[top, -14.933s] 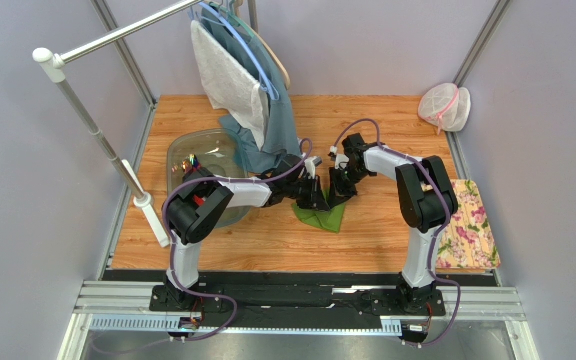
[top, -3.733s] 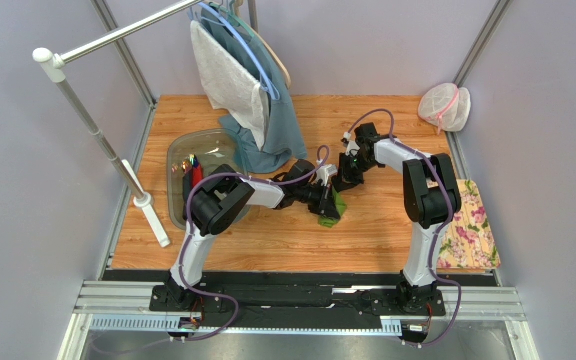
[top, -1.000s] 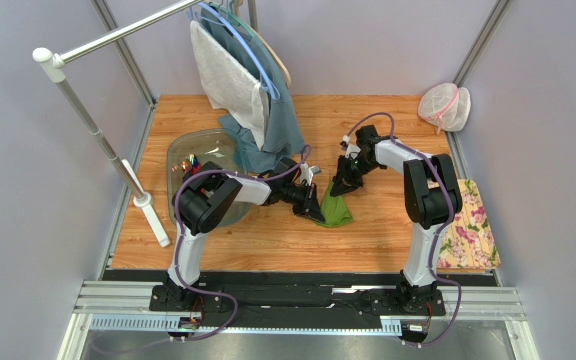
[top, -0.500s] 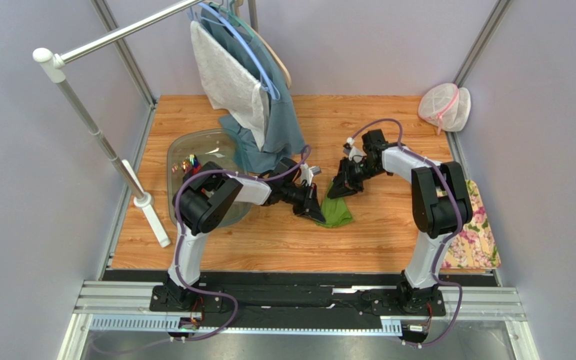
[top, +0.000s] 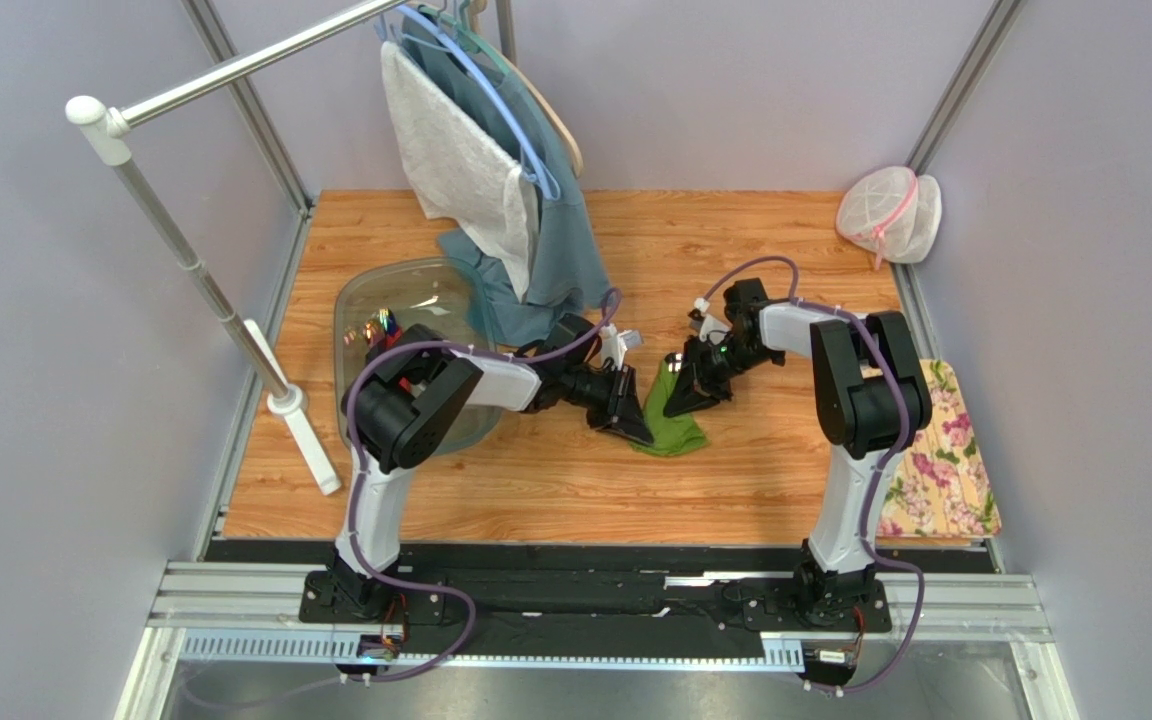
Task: Place the utensils on the paper napkin and roll it up
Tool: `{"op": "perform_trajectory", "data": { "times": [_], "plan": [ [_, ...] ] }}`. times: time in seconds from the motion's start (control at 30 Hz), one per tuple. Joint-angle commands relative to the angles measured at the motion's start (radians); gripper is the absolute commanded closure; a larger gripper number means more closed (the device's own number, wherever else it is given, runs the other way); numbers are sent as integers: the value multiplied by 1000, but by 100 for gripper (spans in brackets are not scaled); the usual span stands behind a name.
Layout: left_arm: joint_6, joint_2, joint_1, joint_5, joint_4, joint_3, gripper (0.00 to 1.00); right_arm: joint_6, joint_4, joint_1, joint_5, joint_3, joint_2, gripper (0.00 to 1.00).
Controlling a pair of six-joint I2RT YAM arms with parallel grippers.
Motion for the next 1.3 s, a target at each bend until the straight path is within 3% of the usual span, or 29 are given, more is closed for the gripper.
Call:
{"op": "perform_trajectory", "data": {
  "times": [0.0,0.23,0.5,0.67,0.83,1.27],
  "plan": [
    [-2,-96,1,4,57,13,78,-71,34,-2,125,1,39,90],
    [-28,-33,1,-2,57,53,79,-80,37,-2,131,1,45,91],
    [-49,65,6,-46,29,25,90,-94,3,-2,120,20,22,89],
    [-43,117,18,-65,-3,8,96,-149,-118,-2,2,69,-59,82],
    [-39,120,18,-70,-11,16,98,-132,-130,6,-65,-8,-136,80],
    [-48,111,18,-83,-11,4,100,-207,-144,-28,105,-118,-76,81]
  ]
}}
